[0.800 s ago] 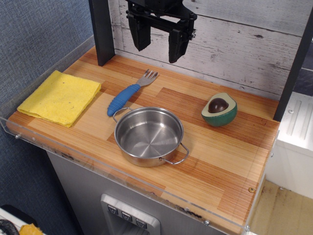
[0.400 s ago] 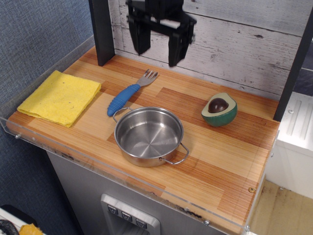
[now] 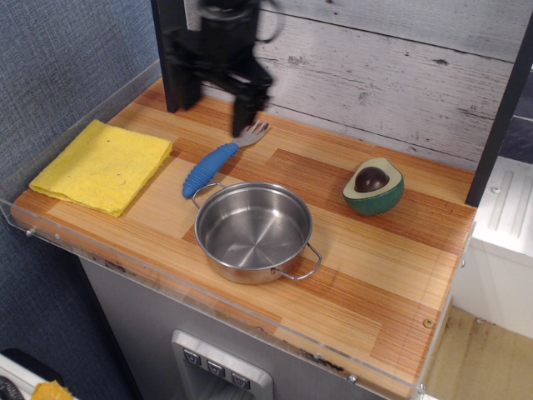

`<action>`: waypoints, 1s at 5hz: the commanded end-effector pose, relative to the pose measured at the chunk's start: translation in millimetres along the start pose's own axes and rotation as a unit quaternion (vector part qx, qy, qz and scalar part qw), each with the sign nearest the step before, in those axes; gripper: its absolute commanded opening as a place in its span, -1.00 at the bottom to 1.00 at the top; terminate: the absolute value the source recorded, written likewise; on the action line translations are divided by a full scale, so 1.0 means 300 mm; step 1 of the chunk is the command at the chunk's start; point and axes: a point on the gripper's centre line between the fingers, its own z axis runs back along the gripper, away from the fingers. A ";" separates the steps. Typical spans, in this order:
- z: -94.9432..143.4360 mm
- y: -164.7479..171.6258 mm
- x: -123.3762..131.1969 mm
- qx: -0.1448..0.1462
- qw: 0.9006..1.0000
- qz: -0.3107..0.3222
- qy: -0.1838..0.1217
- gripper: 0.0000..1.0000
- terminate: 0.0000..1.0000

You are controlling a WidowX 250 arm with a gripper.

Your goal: Place the spatula on the far edge of the table

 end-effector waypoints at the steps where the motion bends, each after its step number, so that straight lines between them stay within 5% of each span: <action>1: -0.088 0.145 0.001 -0.028 0.998 0.047 -0.016 1.00 -1.00; 3: -0.176 0.132 -0.014 -0.090 0.994 0.062 0.013 1.00 -1.00; 5: -0.171 0.085 0.010 -0.095 0.994 0.049 0.016 1.00 -1.00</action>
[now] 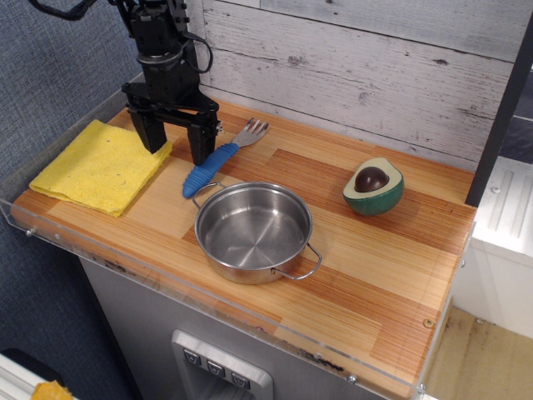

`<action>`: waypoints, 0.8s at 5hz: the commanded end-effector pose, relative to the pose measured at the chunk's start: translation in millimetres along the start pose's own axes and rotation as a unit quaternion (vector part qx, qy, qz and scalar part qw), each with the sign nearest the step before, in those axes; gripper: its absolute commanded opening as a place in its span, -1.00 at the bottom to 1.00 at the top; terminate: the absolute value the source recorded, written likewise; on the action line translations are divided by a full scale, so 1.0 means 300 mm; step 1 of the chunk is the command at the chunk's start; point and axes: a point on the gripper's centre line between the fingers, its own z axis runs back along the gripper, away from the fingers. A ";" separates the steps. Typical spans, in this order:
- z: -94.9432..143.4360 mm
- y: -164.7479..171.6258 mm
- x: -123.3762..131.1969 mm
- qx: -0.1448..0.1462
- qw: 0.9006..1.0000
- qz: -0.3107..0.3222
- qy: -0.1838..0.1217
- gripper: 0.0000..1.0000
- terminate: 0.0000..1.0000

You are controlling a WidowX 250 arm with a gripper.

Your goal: Place the spatula on the far edge of the table

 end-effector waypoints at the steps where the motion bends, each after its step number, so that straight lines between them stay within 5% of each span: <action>1: 0.078 -0.045 0.056 0.014 0.999 -0.009 -0.032 1.00 -1.00; 4: -0.053 -0.094 0.059 0.045 0.998 -0.038 0.018 1.00 -1.00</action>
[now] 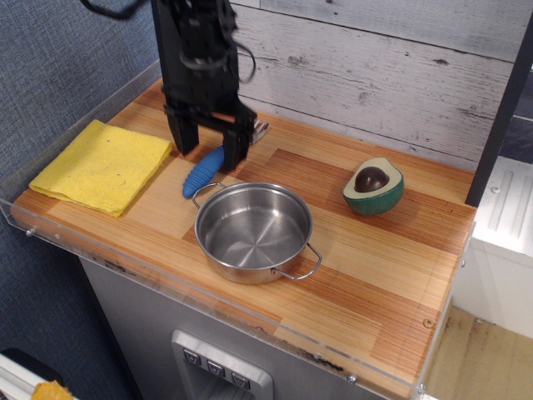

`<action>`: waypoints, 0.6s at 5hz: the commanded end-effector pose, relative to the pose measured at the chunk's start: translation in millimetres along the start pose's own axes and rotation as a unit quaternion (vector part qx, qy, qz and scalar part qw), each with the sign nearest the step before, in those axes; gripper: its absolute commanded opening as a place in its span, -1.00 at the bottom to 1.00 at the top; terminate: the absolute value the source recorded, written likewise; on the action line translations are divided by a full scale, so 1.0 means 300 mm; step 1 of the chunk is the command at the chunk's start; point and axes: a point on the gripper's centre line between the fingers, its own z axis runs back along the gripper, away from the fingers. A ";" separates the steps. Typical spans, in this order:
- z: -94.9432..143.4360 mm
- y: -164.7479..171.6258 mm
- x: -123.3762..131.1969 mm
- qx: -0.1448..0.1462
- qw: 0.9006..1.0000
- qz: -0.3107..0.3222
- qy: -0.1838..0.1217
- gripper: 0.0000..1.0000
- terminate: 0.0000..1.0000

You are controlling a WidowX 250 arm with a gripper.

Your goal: Place the spatula on the far edge of the table

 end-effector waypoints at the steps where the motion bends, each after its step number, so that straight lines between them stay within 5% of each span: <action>1: -0.034 0.000 0.013 0.036 0.999 -0.018 0.009 1.00 -1.00; 2: -0.032 0.002 0.005 0.045 0.999 -0.017 0.007 -1.00 -1.00; 3: -0.016 0.012 -0.001 0.046 0.999 -0.011 0.004 -1.00 -1.00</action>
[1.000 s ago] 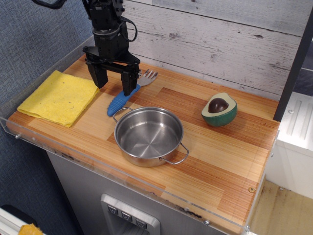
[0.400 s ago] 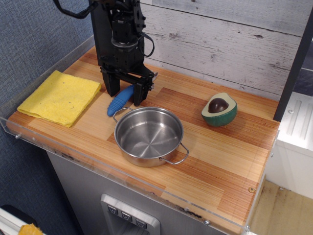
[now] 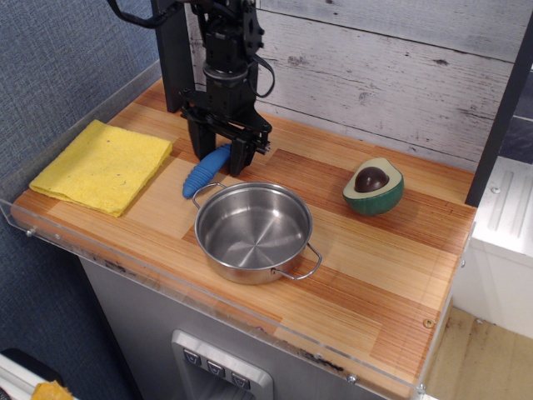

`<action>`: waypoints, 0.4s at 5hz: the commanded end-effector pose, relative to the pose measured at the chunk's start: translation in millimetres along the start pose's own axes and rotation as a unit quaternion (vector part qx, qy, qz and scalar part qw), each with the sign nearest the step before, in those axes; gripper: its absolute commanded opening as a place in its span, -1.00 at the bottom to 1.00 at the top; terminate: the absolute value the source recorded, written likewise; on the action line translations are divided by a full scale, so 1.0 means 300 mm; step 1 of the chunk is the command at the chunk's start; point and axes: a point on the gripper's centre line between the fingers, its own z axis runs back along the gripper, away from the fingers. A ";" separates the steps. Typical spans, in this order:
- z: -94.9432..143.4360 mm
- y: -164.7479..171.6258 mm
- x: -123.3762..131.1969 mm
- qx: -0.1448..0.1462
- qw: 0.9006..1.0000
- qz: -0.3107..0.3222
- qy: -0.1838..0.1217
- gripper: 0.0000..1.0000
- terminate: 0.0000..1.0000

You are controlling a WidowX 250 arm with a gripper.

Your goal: Place the spatula on the far edge of the table

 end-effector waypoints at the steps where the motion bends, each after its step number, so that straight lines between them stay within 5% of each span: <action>1: 0.014 0.040 -0.023 -0.004 1.000 0.026 -0.004 -1.00 -1.00; 2: 0.050 0.087 -0.037 -0.016 0.998 0.055 -0.011 -1.00 -1.00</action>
